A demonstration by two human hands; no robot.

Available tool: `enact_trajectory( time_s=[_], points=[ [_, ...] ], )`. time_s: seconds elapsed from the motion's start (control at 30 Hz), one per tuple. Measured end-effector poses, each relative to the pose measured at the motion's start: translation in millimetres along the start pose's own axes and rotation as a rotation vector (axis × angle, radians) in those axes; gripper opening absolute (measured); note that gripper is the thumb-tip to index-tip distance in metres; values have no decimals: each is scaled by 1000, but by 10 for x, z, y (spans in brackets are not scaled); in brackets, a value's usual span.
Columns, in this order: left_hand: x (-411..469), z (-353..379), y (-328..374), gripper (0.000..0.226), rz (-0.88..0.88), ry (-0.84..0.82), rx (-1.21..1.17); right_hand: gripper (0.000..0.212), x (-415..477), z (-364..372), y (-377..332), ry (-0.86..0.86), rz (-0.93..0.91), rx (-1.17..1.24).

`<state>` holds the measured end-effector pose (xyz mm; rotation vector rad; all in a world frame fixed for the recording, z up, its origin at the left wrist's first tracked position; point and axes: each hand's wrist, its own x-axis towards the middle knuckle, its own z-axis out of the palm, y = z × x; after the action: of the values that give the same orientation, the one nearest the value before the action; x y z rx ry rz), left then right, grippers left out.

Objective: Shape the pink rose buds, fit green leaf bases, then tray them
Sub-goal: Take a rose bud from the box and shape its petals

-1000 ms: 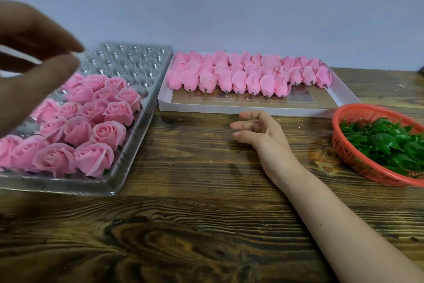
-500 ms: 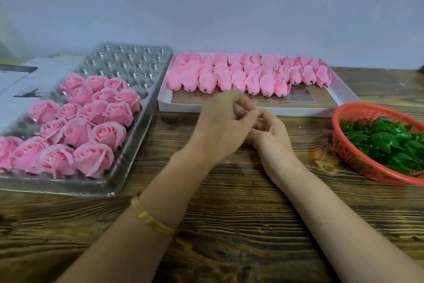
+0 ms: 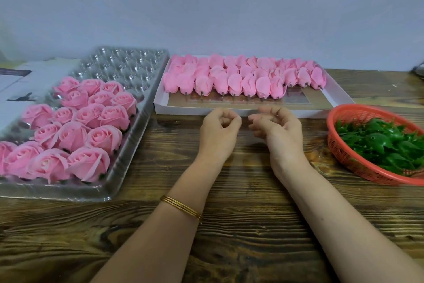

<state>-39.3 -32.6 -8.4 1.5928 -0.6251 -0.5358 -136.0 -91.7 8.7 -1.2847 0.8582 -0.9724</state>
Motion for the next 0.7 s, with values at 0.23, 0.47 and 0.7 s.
enact_trajectory(
  time_s=[0.23,0.47,0.7],
  points=[
    [30,-7,-19,8,-20,-39,49,15,134,-55,-109,90,-21,-14],
    [27,-23,18,6,-20,-101,144,19,589,-93,-361,145,-14,-211],
    [24,-32,50,5,-12,-141,195,18,1199,-100,-372,227,167,-437]
  ],
)
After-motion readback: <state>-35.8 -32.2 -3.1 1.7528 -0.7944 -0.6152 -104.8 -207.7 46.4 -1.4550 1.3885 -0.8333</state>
